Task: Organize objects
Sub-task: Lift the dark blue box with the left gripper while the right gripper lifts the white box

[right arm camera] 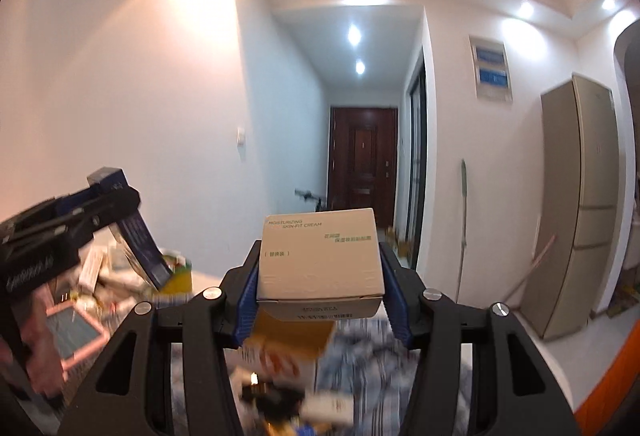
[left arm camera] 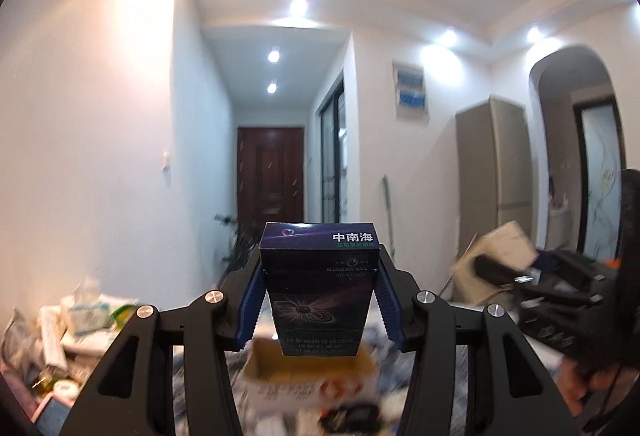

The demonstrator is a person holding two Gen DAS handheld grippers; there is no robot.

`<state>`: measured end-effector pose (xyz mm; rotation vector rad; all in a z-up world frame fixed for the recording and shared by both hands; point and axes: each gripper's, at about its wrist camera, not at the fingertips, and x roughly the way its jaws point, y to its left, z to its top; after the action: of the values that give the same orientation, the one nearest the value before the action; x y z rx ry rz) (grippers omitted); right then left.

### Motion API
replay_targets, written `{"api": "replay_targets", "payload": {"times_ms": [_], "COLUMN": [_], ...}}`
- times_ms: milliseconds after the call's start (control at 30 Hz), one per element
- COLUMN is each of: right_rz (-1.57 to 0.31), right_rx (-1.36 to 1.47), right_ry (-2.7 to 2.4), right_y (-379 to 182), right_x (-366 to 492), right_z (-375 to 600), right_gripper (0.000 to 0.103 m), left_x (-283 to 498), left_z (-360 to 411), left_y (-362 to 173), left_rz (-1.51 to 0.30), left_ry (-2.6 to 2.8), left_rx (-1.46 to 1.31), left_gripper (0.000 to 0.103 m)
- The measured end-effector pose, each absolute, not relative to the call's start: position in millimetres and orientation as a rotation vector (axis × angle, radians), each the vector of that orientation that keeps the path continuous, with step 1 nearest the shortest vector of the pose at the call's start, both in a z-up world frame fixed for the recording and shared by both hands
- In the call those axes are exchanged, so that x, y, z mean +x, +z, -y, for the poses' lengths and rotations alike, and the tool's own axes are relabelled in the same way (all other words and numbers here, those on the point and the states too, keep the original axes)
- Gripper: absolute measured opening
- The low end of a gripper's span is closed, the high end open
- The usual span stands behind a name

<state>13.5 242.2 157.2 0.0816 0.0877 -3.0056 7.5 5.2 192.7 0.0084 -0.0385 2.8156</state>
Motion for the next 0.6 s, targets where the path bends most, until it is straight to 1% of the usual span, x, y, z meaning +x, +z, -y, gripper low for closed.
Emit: {"api": "replay_targets", "payload": {"times_ms": [100,167,233,300,367,433,600], "right_rz": [-0.083,-0.052,0.012,0.077,0.129,0.142,0.047], "right_rx": [0.063,0.043,0.008,-0.003,-0.014,-0.028,0.007], "right_ry": [-3.026,-3.007,-3.019,-3.008,-2.985,-2.975,-2.997], "right_y": [187.7,205.9,219.5,227.9,227.3,217.6,185.7], "right_x": [-1.5,-11.1,-19.4,-28.9,-35.3,-39.5,-62.0], "right_z": [-228.6,-223.3,-222.9,-223.1,-224.0,-223.7,-211.7], "right_gripper": [0.052,0.052,0.052,0.052,0.052,0.052,0.052], "left_x": [-2.7,-7.6,-15.9,-31.2,-43.4,-51.5,-75.7], "left_z": [-9.1,-12.7,-12.6,-5.7,1.4,7.0,4.7], "left_y": [217.8,227.0,231.9,232.3,226.9,216.9,198.5], "left_rz": [0.124,0.126,0.138,0.192,0.206,0.194,0.106], "left_ry": [2.741,2.741,2.759,2.763,2.774,2.798,2.831], "left_rx": [-0.047,-0.017,0.016,0.003,-0.015,-0.028,-0.116], "left_gripper": [0.053,0.053,0.053,0.053,0.053,0.053,0.053]}}
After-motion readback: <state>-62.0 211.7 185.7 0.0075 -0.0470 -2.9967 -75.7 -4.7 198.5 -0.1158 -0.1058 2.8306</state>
